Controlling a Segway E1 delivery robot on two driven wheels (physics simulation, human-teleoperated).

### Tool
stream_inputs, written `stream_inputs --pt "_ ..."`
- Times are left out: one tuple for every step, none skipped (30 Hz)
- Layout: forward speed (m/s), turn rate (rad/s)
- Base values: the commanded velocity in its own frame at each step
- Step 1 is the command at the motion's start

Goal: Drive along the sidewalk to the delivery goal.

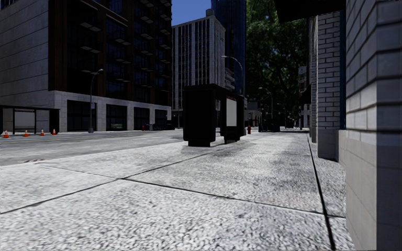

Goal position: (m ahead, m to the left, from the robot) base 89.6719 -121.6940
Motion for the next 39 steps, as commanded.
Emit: stream_inputs --pt "2.0 0.0" --pt "2.0 0.0" --pt "2.0 0.0" --pt "2.0 0.0" --pt "2.0 0.0" --pt "2.0 0.0" --pt "2.0 -0.09" --pt "2.0 -0.2" --pt "2.0 -0.23" --pt "2.0 -0.24" --pt "2.0 -0.24" --pt "2.0 -0.24" --pt "2.0 -0.25" --pt "2.0 -0.29" --pt "2.0 -0.35" --pt "2.0 -0.37" --pt "2.0 -0.37" --pt "2.0 -0.38" --pt "2.0 -0.38" --pt "2.0 -0.38" --pt "2.0 -0.38" --pt "2.0 -0.38" --pt "2.0 -0.38" --pt "2.0 -0.38" --pt "2.0 -0.38" --pt "2.0 -0.38" --pt "2.0 -0.38" --pt "2.0 -0.38" --pt "2.0 -0.38" --pt "2.0 -0.38" --pt "2.0 -0.38" --pt "2.0 -0.38" --pt "2.0 -0.38" --pt "2.0 -0.38" --pt "2.0 -0.38" --pt "2.0 -0.38" --pt "2.0 -0.38" --pt "2.0 -0.38" --pt "2.0 -0.38"
